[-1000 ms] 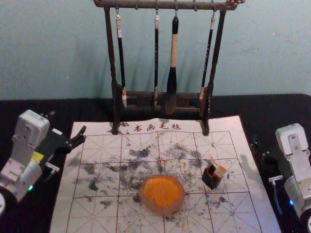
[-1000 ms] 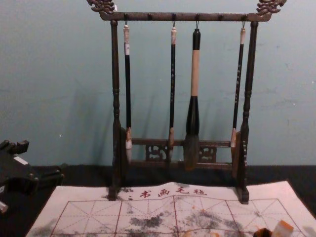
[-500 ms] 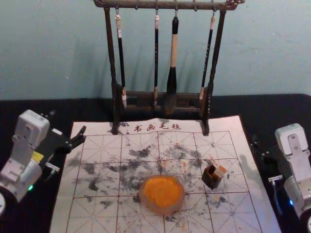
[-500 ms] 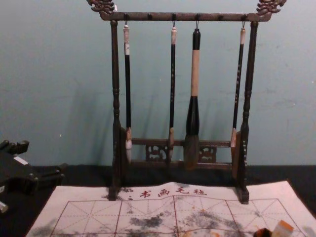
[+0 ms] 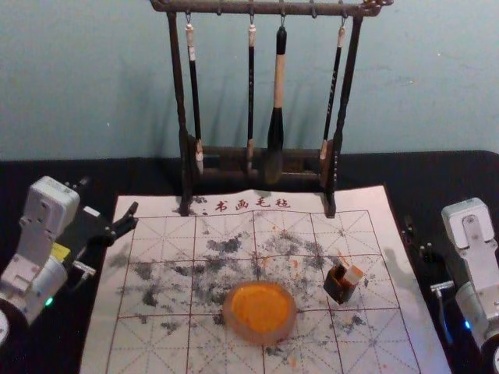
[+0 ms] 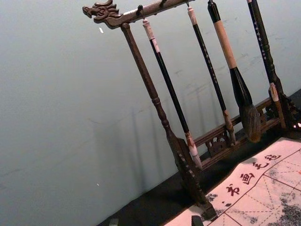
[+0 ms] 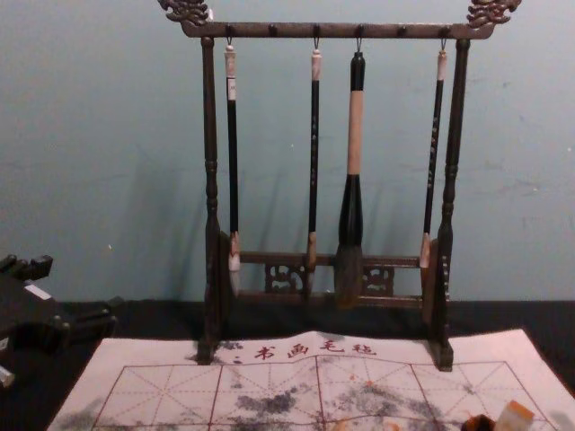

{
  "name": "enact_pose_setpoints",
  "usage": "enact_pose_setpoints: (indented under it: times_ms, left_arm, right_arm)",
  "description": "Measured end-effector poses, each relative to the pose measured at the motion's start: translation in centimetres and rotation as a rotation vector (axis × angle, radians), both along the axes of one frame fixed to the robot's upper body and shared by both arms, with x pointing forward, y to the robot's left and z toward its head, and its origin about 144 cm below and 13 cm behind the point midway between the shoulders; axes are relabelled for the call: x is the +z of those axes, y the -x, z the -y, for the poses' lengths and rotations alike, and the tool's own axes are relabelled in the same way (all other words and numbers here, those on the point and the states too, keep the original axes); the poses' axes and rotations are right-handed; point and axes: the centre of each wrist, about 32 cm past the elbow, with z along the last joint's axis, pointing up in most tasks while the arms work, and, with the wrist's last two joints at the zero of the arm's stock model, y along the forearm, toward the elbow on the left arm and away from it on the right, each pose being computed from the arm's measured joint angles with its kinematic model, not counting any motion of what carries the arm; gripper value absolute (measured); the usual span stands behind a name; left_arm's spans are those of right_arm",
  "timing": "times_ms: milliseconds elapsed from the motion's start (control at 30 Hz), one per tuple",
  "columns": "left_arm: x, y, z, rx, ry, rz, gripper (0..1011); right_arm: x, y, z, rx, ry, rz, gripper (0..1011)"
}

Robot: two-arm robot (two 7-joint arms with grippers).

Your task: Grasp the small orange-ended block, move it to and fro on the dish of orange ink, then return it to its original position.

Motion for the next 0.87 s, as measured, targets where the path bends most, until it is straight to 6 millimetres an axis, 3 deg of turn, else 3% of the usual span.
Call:
enact_pose_setpoints:
  times_ms: [867]
  left_arm:
    - [0.0,0.0,0.0,0.0,0.0,0.0,1001]
  right_arm:
    - [0.0,0.0,0.0,0.0,0.0,0.0,1003]
